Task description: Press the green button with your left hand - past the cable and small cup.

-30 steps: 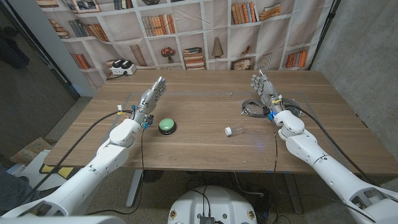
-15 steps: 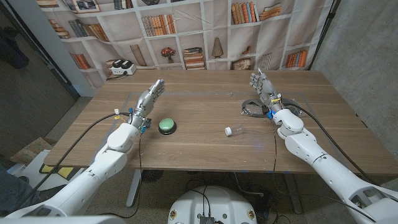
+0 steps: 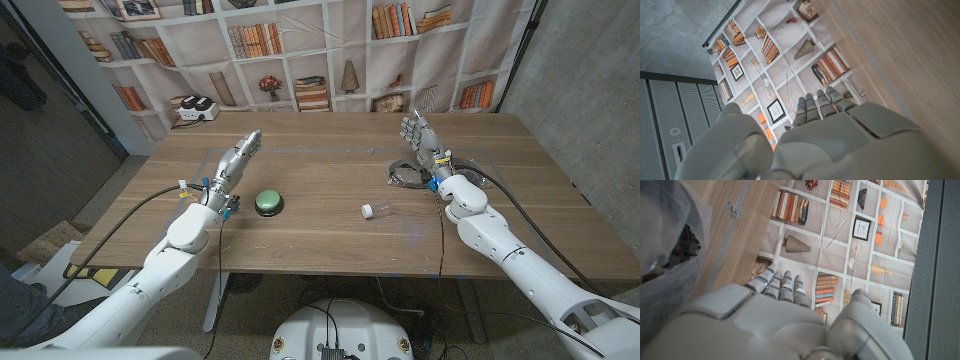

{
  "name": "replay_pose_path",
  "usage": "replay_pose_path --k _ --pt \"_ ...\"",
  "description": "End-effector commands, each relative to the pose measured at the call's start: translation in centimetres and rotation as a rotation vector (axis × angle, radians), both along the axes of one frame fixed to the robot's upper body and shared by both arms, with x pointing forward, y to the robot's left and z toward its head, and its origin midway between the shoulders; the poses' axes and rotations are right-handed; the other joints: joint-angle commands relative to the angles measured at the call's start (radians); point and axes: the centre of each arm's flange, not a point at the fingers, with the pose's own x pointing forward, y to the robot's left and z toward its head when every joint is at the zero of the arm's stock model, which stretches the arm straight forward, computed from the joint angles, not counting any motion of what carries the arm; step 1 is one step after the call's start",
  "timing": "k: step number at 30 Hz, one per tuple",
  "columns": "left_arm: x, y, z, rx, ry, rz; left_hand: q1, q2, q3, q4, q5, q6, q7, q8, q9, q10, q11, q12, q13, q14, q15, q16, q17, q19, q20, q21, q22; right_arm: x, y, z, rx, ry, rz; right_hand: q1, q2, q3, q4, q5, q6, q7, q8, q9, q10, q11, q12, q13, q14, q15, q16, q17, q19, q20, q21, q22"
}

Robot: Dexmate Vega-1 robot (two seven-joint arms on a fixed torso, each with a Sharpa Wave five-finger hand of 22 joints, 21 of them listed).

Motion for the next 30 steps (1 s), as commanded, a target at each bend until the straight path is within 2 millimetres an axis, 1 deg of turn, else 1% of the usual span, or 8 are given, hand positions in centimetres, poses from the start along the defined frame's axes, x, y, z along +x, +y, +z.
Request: replay_pose_path --k 1,7,11,16,24,25,26,30 --pt "-1.7 -0.2 -0.9 0.015 -0.025 0.021 0.000 -0.006 -0.001 0.001 -0.001 0.011 0.004 0.000 0.002 0.010 0.000 -0.002 0.005 0.008 -0.003 -0.003 0.004 0.006 -0.008 0.000 0.003 -0.2 -0.2 -0.2 -0.002 0.011 -0.002 0.010 0.004 0.002 -0.006 0.001 0.009 -0.003 0.004 0.006 0.010 -0.001 0.001 0.001 0.005 0.000 0.000 0.001 0.010 -0.015 0.001 0.004" --pt "-2.8 -0.3 -1.4 0.035 -0.057 0.079 0.001 -0.005 -0.002 0.001 -0.001 0.016 0.000 -0.001 0.003 0.015 -0.002 -0.003 0.005 0.013 -0.005 -0.004 0.004 0.007 -0.008 -0.002 0.003 -0.3 -0.1 0.0 -0.008 0.009 0.000 0.010 0.003 0.001 -0.006 0.000 0.010 -0.003 0.004 0.006 0.011 -0.001 0.000 0.001 0.005 0.002 0.000 0.001 0.010 -0.015 0.000 0.004" --pt "-3.2 -0.3 -1.7 0.047 -0.068 0.113 0.003 -0.005 -0.003 0.000 0.000 0.021 -0.001 -0.001 0.003 0.021 -0.014 -0.003 0.005 0.017 -0.007 -0.005 0.004 0.008 -0.010 -0.003 0.003 -0.3 0.0 0.0 -0.012 0.010 0.003 0.010 0.003 0.000 -0.006 0.000 0.011 -0.003 0.004 0.006 0.012 0.000 0.000 0.001 0.006 0.001 0.000 0.001 0.011 -0.015 0.000 0.004" --pt "-3.7 -0.3 -2.1 0.049 -0.082 0.133 0.005 -0.004 -0.004 0.000 0.000 0.030 -0.003 -0.001 0.003 0.028 -0.009 -0.003 0.005 0.025 -0.008 -0.005 0.004 0.013 -0.011 -0.003 0.003 -0.2 0.2 -0.1 -0.015 0.012 0.006 0.010 0.003 0.000 -0.007 0.000 0.011 -0.005 0.004 0.006 0.012 0.000 0.000 0.001 0.007 0.001 0.000 0.001 0.011 -0.015 0.000 0.004" --pt "-4.2 -0.6 -2.0 0.095 -0.113 0.219 0.008 -0.003 -0.006 -0.001 0.001 0.040 -0.005 -0.001 0.003 0.037 -0.008 -0.004 0.005 0.033 -0.012 -0.006 0.004 0.018 -0.012 -0.005 0.003 -0.2 0.1 -0.2 -0.014 0.012 0.010 0.010 0.004 0.000 -0.008 0.000 0.011 -0.005 0.003 0.006 0.013 -0.002 -0.001 0.001 0.007 0.000 0.000 0.001 0.011 -0.015 0.000 0.004" --pt "-4.3 -0.7 -2.0 0.103 -0.118 0.232 0.009 -0.003 -0.006 -0.002 0.001 0.041 -0.005 -0.001 0.003 0.039 -0.017 -0.005 0.005 0.034 -0.012 -0.007 0.004 0.019 -0.013 -0.005 0.003 -0.2 0.1 -0.2 -0.013 0.010 0.011 0.010 0.004 0.000 -0.008 0.000 0.011 -0.005 0.003 0.006 0.013 -0.001 0.000 0.001 0.008 0.000 0.000 0.001 0.011 -0.015 0.000 0.004" --pt "-4.4 -0.8 -2.0 0.112 -0.125 0.247 0.009 -0.002 -0.006 -0.002 0.001 0.042 -0.006 -0.001 0.003 0.039 -0.014 -0.005 0.005 0.035 -0.013 -0.007 0.004 0.020 -0.013 -0.006 0.003 -0.2 0.1 -0.2 -0.009 0.012 0.012 0.009 0.004 -0.001 -0.008 0.000 0.011 -0.005 0.003 0.006 0.014 -0.001 -0.001 0.001 0.007 0.000 0.000 0.001 0.011 -0.014 0.000 0.004" --pt "-4.8 -1.1 -2.0 0.142 -0.148 0.301 0.012 -0.001 -0.006 -0.003 0.002 0.048 -0.008 -0.001 0.003 0.043 -0.020 -0.006 0.005 0.038 -0.018 -0.008 0.004 0.023 -0.015 -0.007 0.003 -0.2 -0.1 -0.2 -0.010 0.008 0.012 0.009 0.004 -0.001 -0.008 0.000 0.011 -0.005 0.003 0.006 0.015 -0.002 -0.001 0.001 0.008 0.000 0.000 0.001 0.011 -0.014 -0.001 0.004"
